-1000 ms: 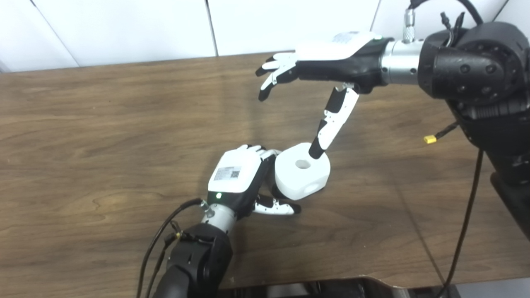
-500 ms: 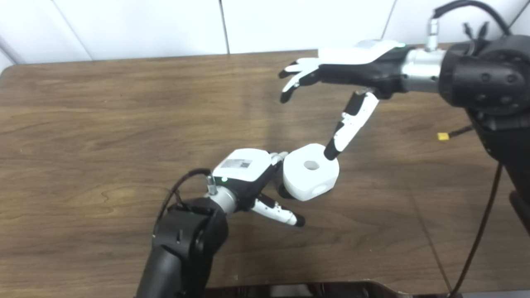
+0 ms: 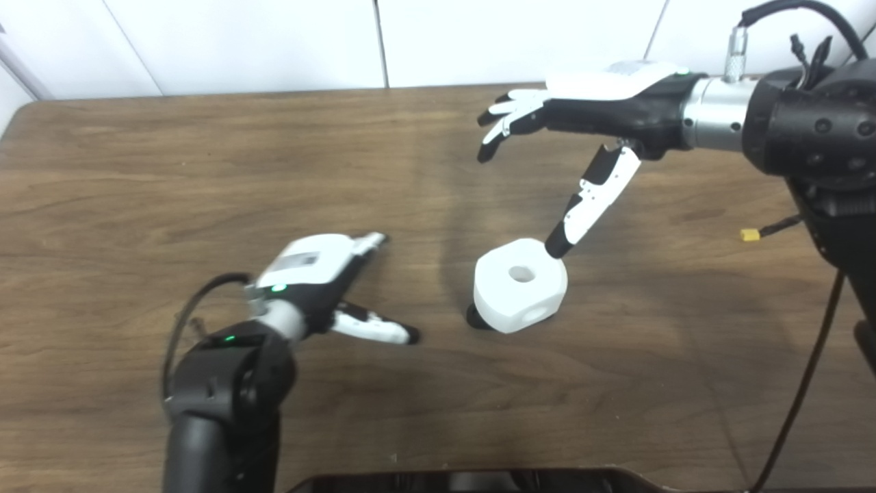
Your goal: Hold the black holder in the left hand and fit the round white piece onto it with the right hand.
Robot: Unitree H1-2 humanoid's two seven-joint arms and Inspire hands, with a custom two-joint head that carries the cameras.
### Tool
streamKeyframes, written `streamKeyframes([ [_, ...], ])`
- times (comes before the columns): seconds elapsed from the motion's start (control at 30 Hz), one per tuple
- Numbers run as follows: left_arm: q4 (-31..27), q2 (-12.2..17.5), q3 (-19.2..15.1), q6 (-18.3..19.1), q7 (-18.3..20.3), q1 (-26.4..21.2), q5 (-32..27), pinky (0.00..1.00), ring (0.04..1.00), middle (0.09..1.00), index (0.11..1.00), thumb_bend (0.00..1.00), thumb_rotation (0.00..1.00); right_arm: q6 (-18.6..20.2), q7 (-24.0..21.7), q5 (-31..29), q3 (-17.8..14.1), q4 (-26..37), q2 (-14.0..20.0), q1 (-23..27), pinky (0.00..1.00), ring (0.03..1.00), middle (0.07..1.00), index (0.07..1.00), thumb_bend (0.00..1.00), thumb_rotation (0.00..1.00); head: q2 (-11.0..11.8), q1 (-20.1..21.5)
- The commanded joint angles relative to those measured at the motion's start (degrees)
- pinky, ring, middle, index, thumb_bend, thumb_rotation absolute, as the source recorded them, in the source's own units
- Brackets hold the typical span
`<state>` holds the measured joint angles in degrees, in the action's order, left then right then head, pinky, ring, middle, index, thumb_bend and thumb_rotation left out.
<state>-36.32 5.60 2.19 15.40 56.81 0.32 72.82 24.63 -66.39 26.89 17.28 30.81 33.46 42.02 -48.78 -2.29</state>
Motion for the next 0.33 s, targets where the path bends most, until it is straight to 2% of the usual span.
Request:
streamKeyframes([
  [0.0,-0.43,-0.54,-2.28,-0.12,-8.32,0.51,-5.04,0.85,0.954,0.958,0.989,1.0,0.59,2.25,1.03,-0.89,-2.51,1.01,1.63,0.23,0.85,0.994,0.935,0.803,1.0,0.55,0.17,-0.32],
  [0.07,0.79,-1.62,-4.72,-1.35,-16.09,1.81,-11.03,0.76,0.913,0.926,0.948,1.0,0.55,2.23,2.06,-1.25,-4.23,0.92,2.06,-1.49,0.87,0.984,0.931,0.804,1.0,0.57,0.17,-0.32],
  [0.1,1.44,-2.8,-6.64,-1.73,-20.17,2.36,-15.81,0.73,0.9,0.917,0.935,1.0,0.54,2.24,2.74,-1.9,-5.96,0.75,2.4,-3.08,0.88,0.982,0.93,0.805,1.0,0.58,0.17,-0.32],
  [0.13,2.02,-3.94,-8.59,-1.84,-23.22,2.72,-20.74,0.76,0.903,0.916,0.919,0.96,0.54,2.25,3.5,-2.77,-7.49,0.55,3.03,-4.68,0.88,0.974,0.925,0.81,1.0,0.58,0.17,-0.32],
  [0.17,2.43,-4.6,-9.79,-1.88,-25.28,2.97,-24.21,0.79,0.911,0.921,0.907,0.92,0.53,2.26,3.98,-3.36,-8.5,0.43,3.44,-5.74,0.87,0.967,0.922,0.82,1.0,0.6,0.17,-0.32],
  [0.2,3.06,-5.31,-12.04,-2.37,-27.37,3.31,-30.17,0.81,0.916,0.925,0.9,0.89,0.53,2.26,4.28,-3.65,-10.77,0.23,3.61,-7.76,0.87,0.963,0.92,0.826,1.0,0.62,0.61,0.07],
  [0.23,3.55,-5.74,-14.04,-2.36,-28.4,3.44,-35.81,0.81,0.911,0.934,0.904,0.84,0.56,2.27,4.53,-4.15,-13.27,0.08,3.42,-9.74,0.88,0.965,0.92,0.836,0.97,0.65,0.7,0.21],
  [0.3,4.29,-6.15,-16.69,-1.94,-30.0,3.55,-42.85,0.79,0.903,0.949,0.913,0.79,0.62,2.28,5.17,-5.39,-17.3,-0.26,3.0,-12.98,0.91,0.968,0.918,0.849,0.91,0.69,0.9,0.54],
])
